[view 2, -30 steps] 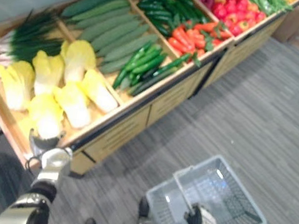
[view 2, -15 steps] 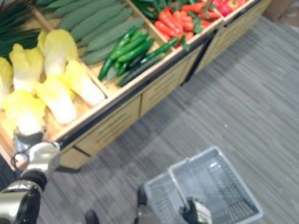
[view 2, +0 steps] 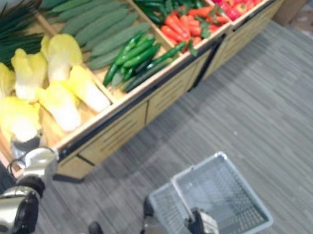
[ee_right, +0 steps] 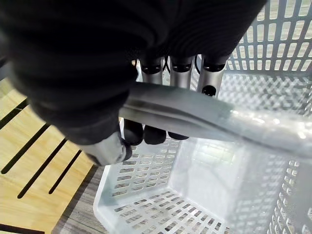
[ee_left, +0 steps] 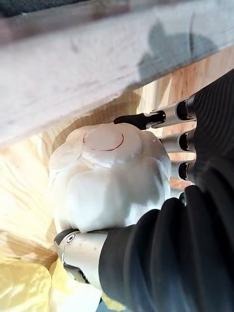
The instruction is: Pick vegetable in the basket
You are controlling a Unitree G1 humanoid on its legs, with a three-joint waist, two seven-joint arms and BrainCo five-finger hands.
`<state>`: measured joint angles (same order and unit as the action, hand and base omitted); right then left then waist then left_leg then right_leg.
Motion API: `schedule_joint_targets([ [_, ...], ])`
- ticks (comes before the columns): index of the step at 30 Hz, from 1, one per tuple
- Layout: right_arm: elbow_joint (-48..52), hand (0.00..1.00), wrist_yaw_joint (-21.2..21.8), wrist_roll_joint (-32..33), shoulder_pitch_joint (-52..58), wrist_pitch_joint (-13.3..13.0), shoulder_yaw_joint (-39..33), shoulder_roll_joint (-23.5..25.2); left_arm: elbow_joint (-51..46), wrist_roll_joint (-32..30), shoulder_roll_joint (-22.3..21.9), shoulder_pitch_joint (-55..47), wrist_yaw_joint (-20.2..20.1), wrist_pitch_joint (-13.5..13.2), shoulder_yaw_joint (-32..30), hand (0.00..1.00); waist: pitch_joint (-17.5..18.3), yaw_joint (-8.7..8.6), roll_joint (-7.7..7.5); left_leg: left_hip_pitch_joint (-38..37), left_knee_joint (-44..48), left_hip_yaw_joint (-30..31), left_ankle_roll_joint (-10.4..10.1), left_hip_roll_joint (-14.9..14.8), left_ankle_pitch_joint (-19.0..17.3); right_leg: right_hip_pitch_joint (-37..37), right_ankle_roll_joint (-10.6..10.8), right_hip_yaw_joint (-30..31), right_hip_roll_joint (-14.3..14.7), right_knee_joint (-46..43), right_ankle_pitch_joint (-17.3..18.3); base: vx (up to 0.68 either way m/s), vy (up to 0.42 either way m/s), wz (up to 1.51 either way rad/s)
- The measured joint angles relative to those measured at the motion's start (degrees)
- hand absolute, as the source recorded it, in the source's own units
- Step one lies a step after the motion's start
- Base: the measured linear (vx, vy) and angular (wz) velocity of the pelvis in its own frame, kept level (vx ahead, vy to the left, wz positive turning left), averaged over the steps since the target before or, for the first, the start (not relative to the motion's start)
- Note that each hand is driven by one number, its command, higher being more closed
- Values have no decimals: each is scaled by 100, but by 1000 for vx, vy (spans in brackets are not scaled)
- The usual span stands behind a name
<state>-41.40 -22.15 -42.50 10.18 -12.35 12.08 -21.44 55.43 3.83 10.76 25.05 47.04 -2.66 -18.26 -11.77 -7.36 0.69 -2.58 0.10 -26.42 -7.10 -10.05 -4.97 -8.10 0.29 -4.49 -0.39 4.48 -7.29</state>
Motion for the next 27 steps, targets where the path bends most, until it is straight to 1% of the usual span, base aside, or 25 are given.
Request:
schedule_joint_targets([
  [2, -10, 100, 7, 0, 7, 54, -8, 4, -153, 16, -139, -80, -81, 2, 96, 100, 0, 4, 0, -33, -4, 57, 2, 25, 0, 94, 22, -57, -33, 50, -17, 8, 24, 20],
  [4, -13, 100, 14, -3, 4, 175, -72, 50, -572, 0, -319, -299, -182, -4, 345, 100, 3, 10, 4, -80, -3, 116, 10, 63, -5, 189, 32, -123, -83, 65, -23, 8, 34, 19],
  [6, -18, 100, 12, -4, 3, 226, -170, 141, -944, -8, -438, -453, -243, -3, 487, 100, 4, 18, 4, -65, -3, 190, 15, 91, -7, 206, 40, -174, -117, 68, -29, 0, 30, 16],
  [9, -20, 100, 14, -16, 6, 267, -274, 239, -1430, -35, -635, -711, -237, -5, 625, 100, 9, 40, 11, -75, 5, 227, 15, 110, -7, 246, 42, -212, -142, 73, -30, -2, 12, 8],
  [11, -24, 100, 13, -21, 15, 324, -280, 240, -1621, -127, -727, -802, -237, 2, 720, 100, 25, 111, 36, -71, 10, 251, 22, 115, -3, 251, 43, -234, -148, 65, -31, -11, -4, 5],
  [12, -24, 100, 13, -24, 16, 349, -290, 239, -1757, -259, -784, -875, -236, 3, 738, 100, 35, 127, 50, -71, 12, 268, 24, 114, -1, 258, 43, -246, -148, 64, -31, -14, -15, 10],
  [15, -43, 100, 19, -31, 17, 380, -349, 242, -2270, -352, -948, -1120, -238, 7, 843, 100, 62, 143, 94, -72, 24, 367, 36, 113, 7, 321, 43, -331, -150, 70, -30, -18, -13, 14],
  [16, -51, 100, 22, -34, 18, 380, -396, 252, -2485, -501, -990, -1217, -238, 7, 846, 100, 69, 150, 97, -70, 35, 373, 37, 112, 7, 338, 43, -339, -147, 68, -29, -38, -11, 5],
  [20, -51, 100, 23, -40, 20, 418, -537, 283, -3033, -524, -1077, -1371, -233, 7, 839, 100, 102, 151, 115, -63, 45, 387, 48, 102, 14, 338, 45, -343, -154, 57, -28, -17, -6, 1],
  [23, -55, 100, 59, -70, 126, 461, -673, 382, -3408, -529, -1109, -1440, -217, 11, 819, 100, 241, 150, 123, -54, 46, 470, 53, 100, 18, 341, 46, -403, -154, 57, -26, 5, -11, 10],
  [25, -131, 100, 142, -158, 151, 464, -762, 426, -3764, -738, -1137, -1471, -194, 16, 676, 100, 330, 147, 107, -50, 46, 506, 58, 105, 22, 353, 46, -439, -158, 58, -25, 12, 1, 8],
  [26, -151, 100, 146, -176, 158, 465, -779, 434, -3835, -738, -1137, -1479, -179, 19, 644, 100, 357, 147, 109, -50, 45, 508, 58, 108, 22, 353, 45, -441, -159, 57, -25, 0, 0, 0],
  [27, -185, 100, 156, -225, 174, 466, -785, 442, -4033, -750, -1140, -1513, -88, 27, 562, 100, 422, 148, 107, -52, 43, 509, 58, 115, 22, 355, 46, -441, -162, 57, -25, 0, 0, 0],
])
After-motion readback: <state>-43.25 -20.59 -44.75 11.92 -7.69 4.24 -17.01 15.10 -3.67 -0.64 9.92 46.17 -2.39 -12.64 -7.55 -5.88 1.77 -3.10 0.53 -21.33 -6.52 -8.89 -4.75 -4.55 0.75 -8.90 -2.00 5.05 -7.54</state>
